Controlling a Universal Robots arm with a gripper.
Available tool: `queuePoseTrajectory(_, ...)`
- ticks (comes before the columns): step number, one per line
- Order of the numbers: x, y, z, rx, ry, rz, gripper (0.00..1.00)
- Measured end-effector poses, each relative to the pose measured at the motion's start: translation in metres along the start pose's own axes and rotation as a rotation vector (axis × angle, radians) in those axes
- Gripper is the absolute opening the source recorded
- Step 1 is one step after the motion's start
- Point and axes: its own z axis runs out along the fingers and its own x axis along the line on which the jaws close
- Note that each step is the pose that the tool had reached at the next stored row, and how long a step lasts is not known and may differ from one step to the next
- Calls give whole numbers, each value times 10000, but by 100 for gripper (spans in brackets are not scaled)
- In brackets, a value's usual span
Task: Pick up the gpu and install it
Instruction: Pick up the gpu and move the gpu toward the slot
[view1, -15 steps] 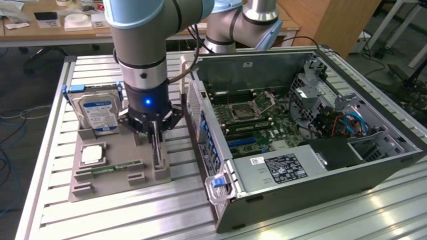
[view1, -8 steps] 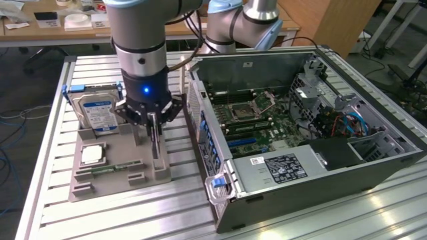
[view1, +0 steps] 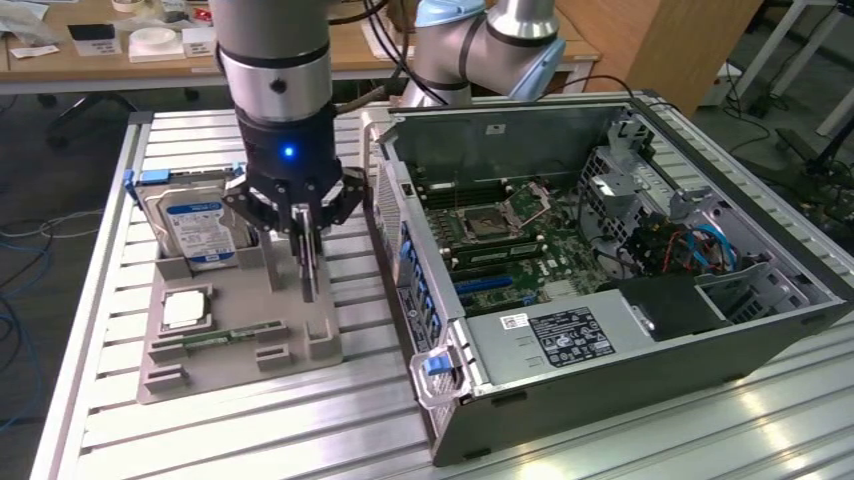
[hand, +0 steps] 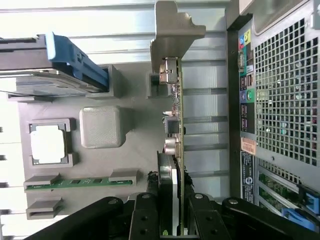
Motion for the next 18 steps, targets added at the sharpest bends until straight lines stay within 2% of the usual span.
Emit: queuePoseTrajectory(18, -9, 11, -608, 0, 1, 0, 28)
